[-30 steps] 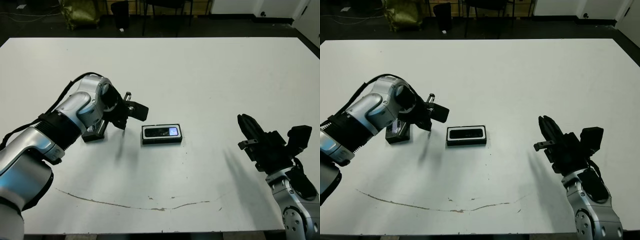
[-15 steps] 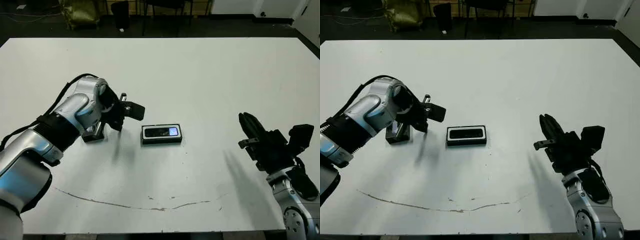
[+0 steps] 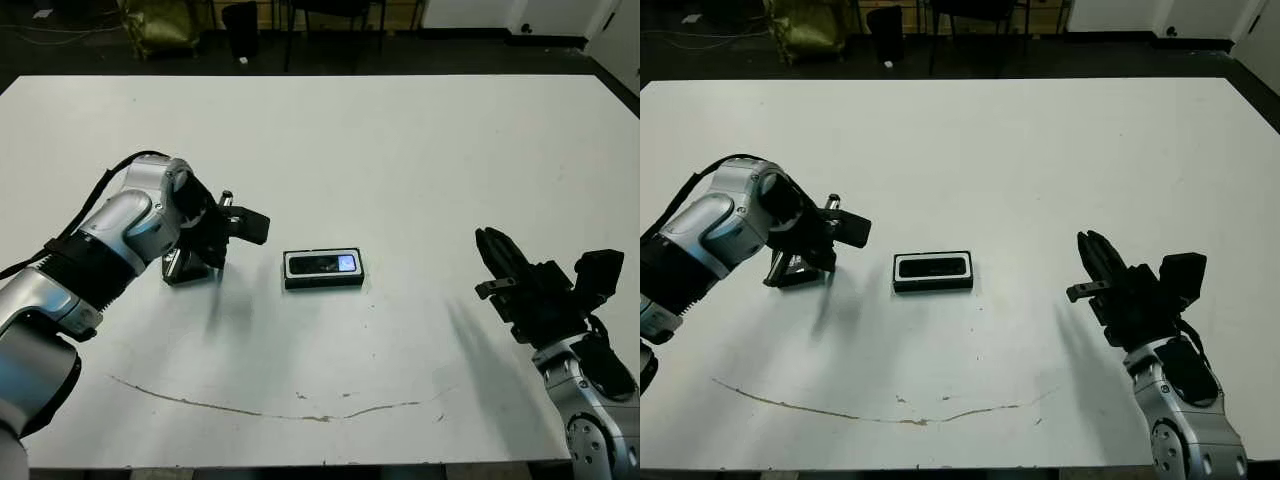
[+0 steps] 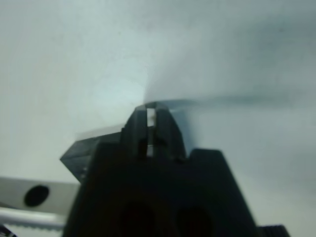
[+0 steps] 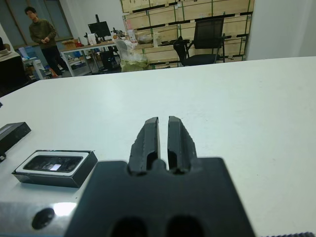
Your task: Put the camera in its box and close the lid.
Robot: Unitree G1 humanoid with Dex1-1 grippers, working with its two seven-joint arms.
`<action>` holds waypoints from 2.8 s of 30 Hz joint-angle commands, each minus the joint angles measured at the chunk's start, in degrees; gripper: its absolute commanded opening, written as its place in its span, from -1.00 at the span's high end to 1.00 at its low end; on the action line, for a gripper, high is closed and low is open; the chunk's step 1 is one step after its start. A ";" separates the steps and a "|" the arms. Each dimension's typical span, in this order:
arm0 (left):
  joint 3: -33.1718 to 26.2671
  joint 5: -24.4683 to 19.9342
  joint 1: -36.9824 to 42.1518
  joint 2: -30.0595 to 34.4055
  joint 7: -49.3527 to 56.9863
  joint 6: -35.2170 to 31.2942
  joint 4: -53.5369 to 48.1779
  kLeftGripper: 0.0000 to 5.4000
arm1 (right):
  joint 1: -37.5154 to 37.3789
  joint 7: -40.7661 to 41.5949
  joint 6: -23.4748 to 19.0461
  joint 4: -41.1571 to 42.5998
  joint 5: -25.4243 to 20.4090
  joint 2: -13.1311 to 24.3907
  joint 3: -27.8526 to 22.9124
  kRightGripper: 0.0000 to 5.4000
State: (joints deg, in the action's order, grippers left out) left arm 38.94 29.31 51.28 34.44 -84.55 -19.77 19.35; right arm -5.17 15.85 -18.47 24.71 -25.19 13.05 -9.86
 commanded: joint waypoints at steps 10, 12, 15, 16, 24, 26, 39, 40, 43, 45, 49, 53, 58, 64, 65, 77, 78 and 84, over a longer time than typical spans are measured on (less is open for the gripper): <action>-2.10 -1.21 -3.61 3.28 0.69 6.38 -1.59 1.00 | -0.69 -0.72 -0.47 0.11 0.69 0.36 0.11 1.00; -2.33 -1.58 -3.63 3.55 0.62 7.92 -1.31 1.00 | -0.73 -0.39 -0.06 -0.23 0.72 0.34 0.12 1.00; -2.47 -0.83 -3.54 3.38 0.27 5.54 -0.77 1.00 | -1.02 -1.01 -1.61 0.80 0.31 0.39 0.05 1.00; -2.47 -0.44 -3.68 3.41 0.41 4.59 -0.91 1.00 | -1.20 -1.60 -2.52 1.74 0.39 0.53 0.14 1.00; -1.89 1.11 -4.80 5.16 1.65 6.83 -2.77 1.00 | -1.33 -3.93 -6.36 4.38 0.27 0.05 0.13 1.00; -2.11 1.30 -5.20 5.49 1.86 7.31 -2.97 1.00 | -1.34 -4.29 -7.10 4.85 0.92 0.58 0.33 1.00; -3.83 0.32 -7.05 5.53 0.69 6.73 -6.31 1.00 | -1.24 -4.41 -8.29 5.22 0.56 0.31 0.11 1.00; -4.68 -0.63 -6.97 4.83 0.01 4.51 -7.48 1.00 | -1.24 -4.49 -8.40 5.47 0.79 0.48 0.25 1.00; -7.14 -3.81 -6.25 3.06 -1.33 -1.67 -12.41 1.00 | -1.22 -3.82 -7.64 5.21 0.88 0.58 0.36 1.00; -9.02 -6.19 -5.50 1.89 -1.72 -6.21 -16.76 1.00 | -1.06 -3.72 -7.75 4.89 0.92 0.54 0.39 1.00; -13.31 -12.19 -4.22 0.03 -1.09 -15.35 -24.70 1.00 | -1.03 -3.14 -7.12 4.21 1.30 0.69 0.55 1.00; -18.30 -18.02 -4.13 -0.78 2.52 -26.41 -34.35 1.00 | -0.99 -2.21 -6.46 3.48 0.94 0.41 0.29 1.00; -33.98 -24.25 -14.53 -7.79 19.08 -40.77 -49.28 1.00 | -0.96 -0.05 -3.69 0.69 0.20 -0.18 -0.02 1.00; -53.14 -27.05 -30.51 -27.65 43.28 -49.03 -66.08 1.00 | -1.00 1.12 -1.94 -0.31 0.10 -0.40 0.58 1.00; -55.08 -27.60 -32.39 -30.54 46.46 -49.24 -68.03 1.00 | -0.88 1.60 -1.30 -0.98 0.08 -0.42 0.66 1.00; -53.98 -29.46 -60.11 -38.60 64.54 -22.64 -71.66 0.51 | -1.41 -1.19 -5.79 4.62 0.64 0.44 2.03 1.00; -53.27 -29.85 -61.34 -37.27 64.10 -21.49 -71.09 0.42 | -1.51 -1.58 -6.50 5.42 0.38 0.32 2.07 1.00; -52.24 -35.40 -63.02 -31.13 61.49 -19.15 -65.69 -0.10 | -1.60 -2.60 -8.94 6.83 -0.51 0.29 2.28 1.00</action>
State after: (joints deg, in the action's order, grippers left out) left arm -13.51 -5.38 -11.14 2.09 -22.82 -39.22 -48.26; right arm -6.08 13.48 -26.27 31.87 -25.73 13.09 -7.63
